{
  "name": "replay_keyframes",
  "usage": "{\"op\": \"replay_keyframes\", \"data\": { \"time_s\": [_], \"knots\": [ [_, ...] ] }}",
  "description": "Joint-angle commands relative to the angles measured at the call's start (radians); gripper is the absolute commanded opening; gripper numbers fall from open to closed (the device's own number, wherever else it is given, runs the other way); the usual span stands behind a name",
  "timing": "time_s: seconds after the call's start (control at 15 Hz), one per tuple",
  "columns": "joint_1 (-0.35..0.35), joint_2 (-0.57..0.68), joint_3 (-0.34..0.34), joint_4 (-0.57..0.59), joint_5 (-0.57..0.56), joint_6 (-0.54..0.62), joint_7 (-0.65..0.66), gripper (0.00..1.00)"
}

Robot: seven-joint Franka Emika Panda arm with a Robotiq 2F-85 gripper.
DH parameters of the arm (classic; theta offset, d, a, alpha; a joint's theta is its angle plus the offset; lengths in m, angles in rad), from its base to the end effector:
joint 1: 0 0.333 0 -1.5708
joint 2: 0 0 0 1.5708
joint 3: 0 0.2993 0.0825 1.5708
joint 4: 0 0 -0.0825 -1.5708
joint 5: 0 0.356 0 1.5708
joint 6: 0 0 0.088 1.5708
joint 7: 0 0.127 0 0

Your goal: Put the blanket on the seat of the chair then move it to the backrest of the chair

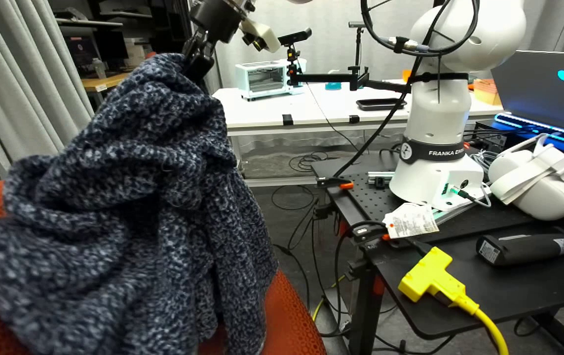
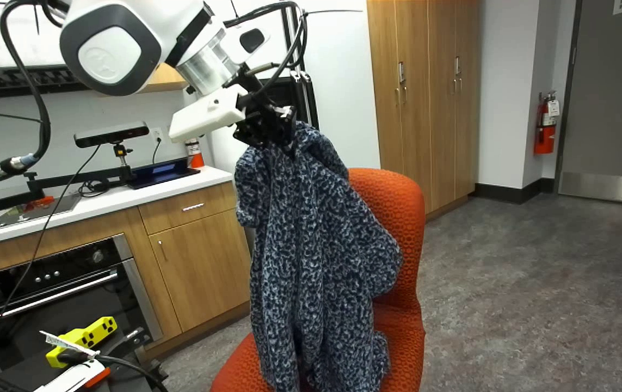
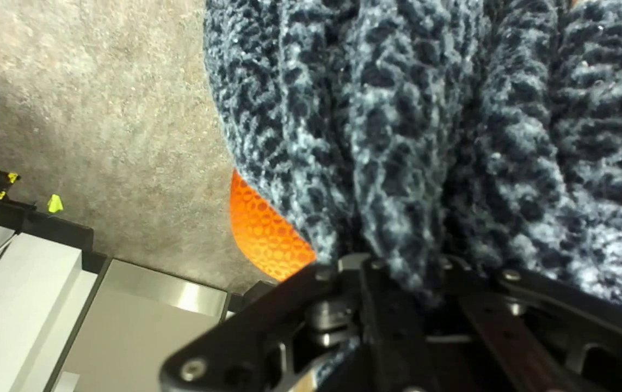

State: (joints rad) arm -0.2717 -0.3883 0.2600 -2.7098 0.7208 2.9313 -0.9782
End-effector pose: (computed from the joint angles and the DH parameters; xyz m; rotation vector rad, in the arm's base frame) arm 0.4139 -0.0462 0.3928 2.8904 0.4624 0.9757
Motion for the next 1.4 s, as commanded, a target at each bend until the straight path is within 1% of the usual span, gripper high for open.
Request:
{"op": "replay_keyframes", "data": {
  "time_s": [0.0,0.07,0.13,0.2,0.27,0.33,0.47,0.53,0.6,0.73,1.0,1.07,1.13,1.33],
  "knots": [
    [0.035,-0.109,-0.12,-0.066,-0.264,-0.126,0.097,0.02],
    [-0.059,-0.114,-0.048,-0.034,-0.246,-0.224,0.041,0.02],
    [-0.049,-0.133,-0.076,-0.04,-0.291,-0.289,0.042,0.02],
    [0.095,-0.001,-0.138,0.008,-0.423,-0.235,0.195,0.02],
    [0.112,0.019,-0.137,0.033,-0.459,-0.272,0.22,0.02],
    [0.153,0.079,-0.152,0.082,-0.501,-0.297,0.254,0.02],
    [0.233,0.194,-0.189,0.18,-0.549,-0.346,0.285,0.02],
    [0.263,0.262,-0.202,0.243,-0.559,-0.373,0.292,0.02],
    [0.277,0.316,-0.21,0.293,-0.576,-0.389,0.297,0.02],
    [0.285,0.417,-0.223,0.4,-0.587,-0.417,0.294,0.02],
    [0.244,0.587,-0.236,0.618,-0.601,-0.475,0.289,0.02],
    [0.235,0.613,-0.237,0.656,-0.598,-0.487,0.294,0.25],
    [0.227,0.632,-0.236,0.684,-0.596,-0.499,0.296,0.35],
    [0.208,0.653,-0.223,0.731,-0.59,-0.516,0.287,0.56]
  ]
}}
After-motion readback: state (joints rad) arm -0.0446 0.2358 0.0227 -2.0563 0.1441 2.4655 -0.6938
